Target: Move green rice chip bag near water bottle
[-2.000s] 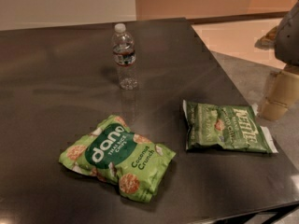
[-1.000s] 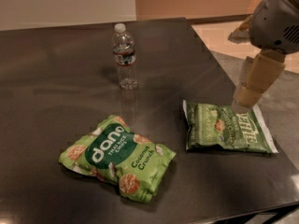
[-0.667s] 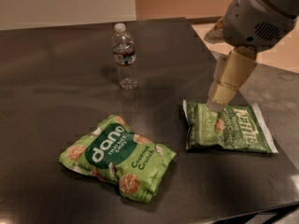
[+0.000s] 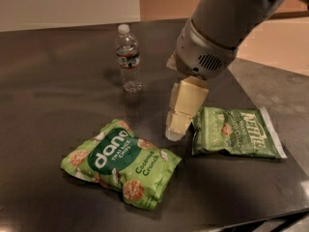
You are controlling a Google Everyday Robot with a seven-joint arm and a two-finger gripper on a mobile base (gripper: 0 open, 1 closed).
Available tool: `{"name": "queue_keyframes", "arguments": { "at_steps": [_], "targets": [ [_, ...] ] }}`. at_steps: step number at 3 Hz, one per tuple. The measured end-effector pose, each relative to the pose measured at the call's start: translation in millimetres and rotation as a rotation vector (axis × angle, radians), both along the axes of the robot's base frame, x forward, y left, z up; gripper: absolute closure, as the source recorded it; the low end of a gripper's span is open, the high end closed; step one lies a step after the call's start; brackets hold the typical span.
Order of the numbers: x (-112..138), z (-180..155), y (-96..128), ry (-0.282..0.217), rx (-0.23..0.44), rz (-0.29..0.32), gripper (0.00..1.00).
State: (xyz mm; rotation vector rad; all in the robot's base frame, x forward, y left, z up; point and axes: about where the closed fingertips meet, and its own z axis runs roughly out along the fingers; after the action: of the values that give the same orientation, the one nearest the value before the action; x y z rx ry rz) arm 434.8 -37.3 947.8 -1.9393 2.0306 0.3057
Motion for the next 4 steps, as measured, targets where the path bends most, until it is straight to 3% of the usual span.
{"name": "queue_keyframes", "arguments": {
  "at_steps": [2,4],
  "targets": [
    [-37,-51,52,0.08,-0.072,0.08,0.0],
    [-63,-84,77,0.147,-0.142,0.124,0.0]
  ]
}}
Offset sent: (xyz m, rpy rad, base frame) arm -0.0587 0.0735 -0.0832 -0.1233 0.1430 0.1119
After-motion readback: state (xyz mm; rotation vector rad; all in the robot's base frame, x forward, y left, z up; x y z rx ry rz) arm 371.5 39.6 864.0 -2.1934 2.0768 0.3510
